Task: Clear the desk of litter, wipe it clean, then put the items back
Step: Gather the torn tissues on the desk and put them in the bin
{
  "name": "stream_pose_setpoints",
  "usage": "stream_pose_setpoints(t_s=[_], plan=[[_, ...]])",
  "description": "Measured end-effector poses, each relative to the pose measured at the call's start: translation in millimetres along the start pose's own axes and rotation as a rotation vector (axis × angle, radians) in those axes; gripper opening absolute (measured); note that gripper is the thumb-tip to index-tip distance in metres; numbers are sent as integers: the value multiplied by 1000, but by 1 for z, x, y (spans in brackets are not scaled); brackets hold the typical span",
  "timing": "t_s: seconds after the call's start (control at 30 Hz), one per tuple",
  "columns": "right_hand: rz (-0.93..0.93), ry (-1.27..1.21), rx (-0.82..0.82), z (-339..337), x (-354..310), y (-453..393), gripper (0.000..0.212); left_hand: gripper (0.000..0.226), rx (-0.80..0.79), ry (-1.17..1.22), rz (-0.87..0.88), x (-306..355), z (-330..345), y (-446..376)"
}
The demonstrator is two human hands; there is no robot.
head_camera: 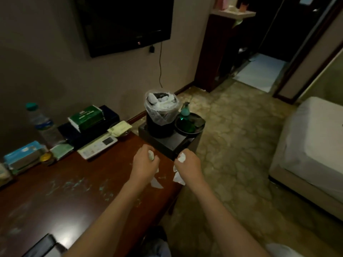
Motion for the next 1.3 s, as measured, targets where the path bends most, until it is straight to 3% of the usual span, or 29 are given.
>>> stream_pose_setpoints(t_s=[0.1, 0.23, 0.37, 0.57, 0.63, 0.83, 1.07, 1.2, 1.3], plan=[[8, 18, 18, -10, 2, -54, 7, 13, -22, -15, -34, 1, 30, -47], [51, 52, -21, -18, 4, -128, 17, 9, -41, -4, -98, 0, 63, -118], [60, 54, 4, -27, 6, -184, 8, 10, -63, -26, -107, 4, 90, -180], [55, 81, -134, -7, -2, -244, 7, 6, -18, -2, -153, -5, 106, -222], [-4, 112, -186, 4, -11, -266, 21, 7, 20, -2, -185, -15, 106, -239], [-124, 135, -342, 36, -40, -360, 12, 5, 191, 16, -322, -35, 104, -304], [-182, 151, -516, 39, -53, -505, 15, 9, 390, 112, -469, -31, 137, -428], [-190, 191, -532, 33, -53, -581, 21, 15, 472, 111, -502, -43, 164, -483], [-203, 181, -519, 40, -54, -617, 12, 20, 522, 70, -535, -58, 177, -510]])
Point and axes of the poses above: each hand's wrist, its own y-axis away from the middle knuckle, its own z-axis out of the palm, x = y × z, the point moved 4 cm from there along -y, towards the middle knuckle, and after that the axes turned 7 degrees about z, right-handed, at the moved point
